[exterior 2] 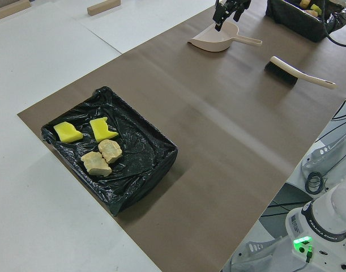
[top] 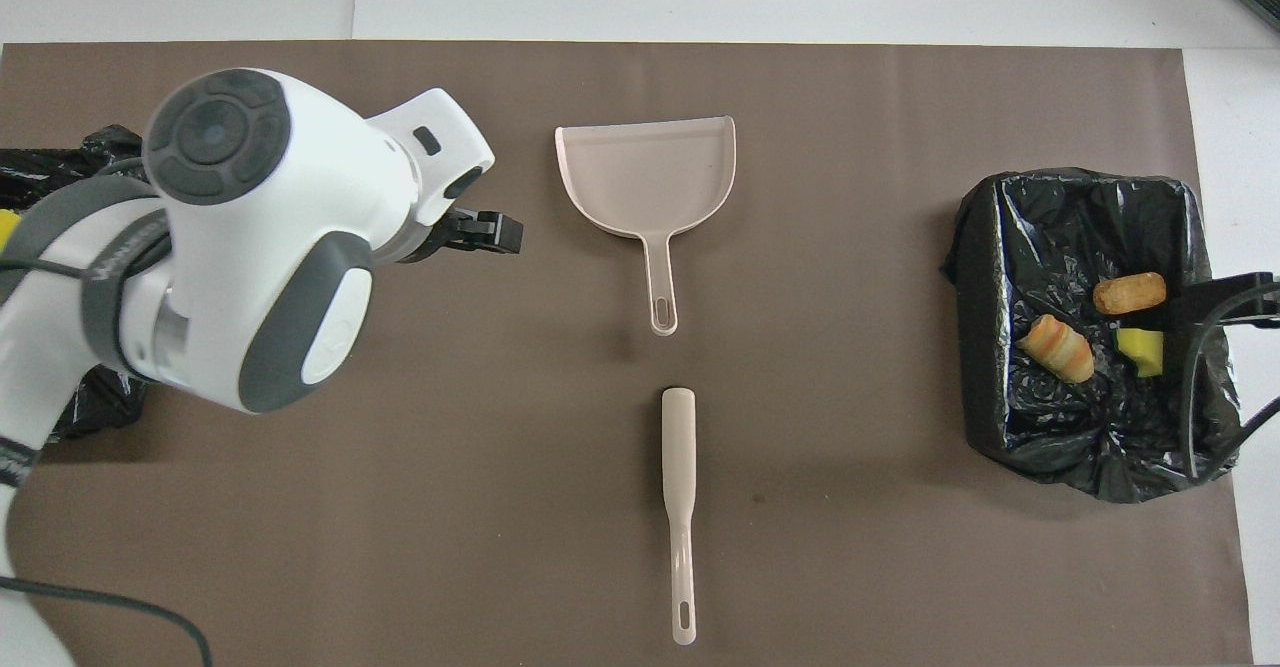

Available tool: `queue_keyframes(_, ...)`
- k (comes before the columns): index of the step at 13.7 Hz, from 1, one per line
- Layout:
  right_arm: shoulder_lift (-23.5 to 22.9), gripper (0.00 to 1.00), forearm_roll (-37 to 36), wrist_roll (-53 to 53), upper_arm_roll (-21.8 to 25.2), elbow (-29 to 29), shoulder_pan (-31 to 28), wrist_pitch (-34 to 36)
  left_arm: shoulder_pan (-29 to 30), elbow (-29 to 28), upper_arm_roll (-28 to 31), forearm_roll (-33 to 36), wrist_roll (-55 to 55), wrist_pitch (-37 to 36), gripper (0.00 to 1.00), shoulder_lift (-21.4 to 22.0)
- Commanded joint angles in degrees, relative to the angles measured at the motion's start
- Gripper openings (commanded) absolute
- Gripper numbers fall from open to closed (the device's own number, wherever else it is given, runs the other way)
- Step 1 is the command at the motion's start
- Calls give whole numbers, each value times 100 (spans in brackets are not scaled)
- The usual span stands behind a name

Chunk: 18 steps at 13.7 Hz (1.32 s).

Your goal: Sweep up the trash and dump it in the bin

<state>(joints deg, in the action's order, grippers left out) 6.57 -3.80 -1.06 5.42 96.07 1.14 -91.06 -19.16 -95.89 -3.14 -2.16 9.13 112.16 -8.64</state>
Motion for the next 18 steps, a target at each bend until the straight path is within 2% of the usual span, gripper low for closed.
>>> queue_keyframes(1, 63, 100, 46, -211, -50, 26, -79, 18, 551, -378, -29, 22, -552, -622, 100, 836)
queue_keyframes(4, 63, 100, 46, -193, -59, 43, -70, 18, 1132, -212, -29, 14, -1490, -1229, 100, 1232)
queue_keyframes(6, 81, 100, 46, -193, -50, 52, -79, 88, 1370, 69, 6, 14, -1721, -1835, 100, 1365)
queue_keyframes(8, 81, 100, 37, -167, -76, 35, -35, 89, 1433, 525, 24, 22, -1766, -2327, 100, 1313)
queue_keyframes(13, 72, 100, 37, -158, -85, 26, -18, 89, 1441, 1703, 24, 14, -1757, -3357, 100, 847)
queue_keyframes(15, 72, 100, 37, -167, -85, 26, -17, 89, 1441, 1863, 24, 5, -1757, -3472, 100, 829)
queue_keyframes(18, 72, 100, 37, -158, -85, 26, -18, 89, 1415, 1697, -29, 14, -1748, -3376, 100, 943)
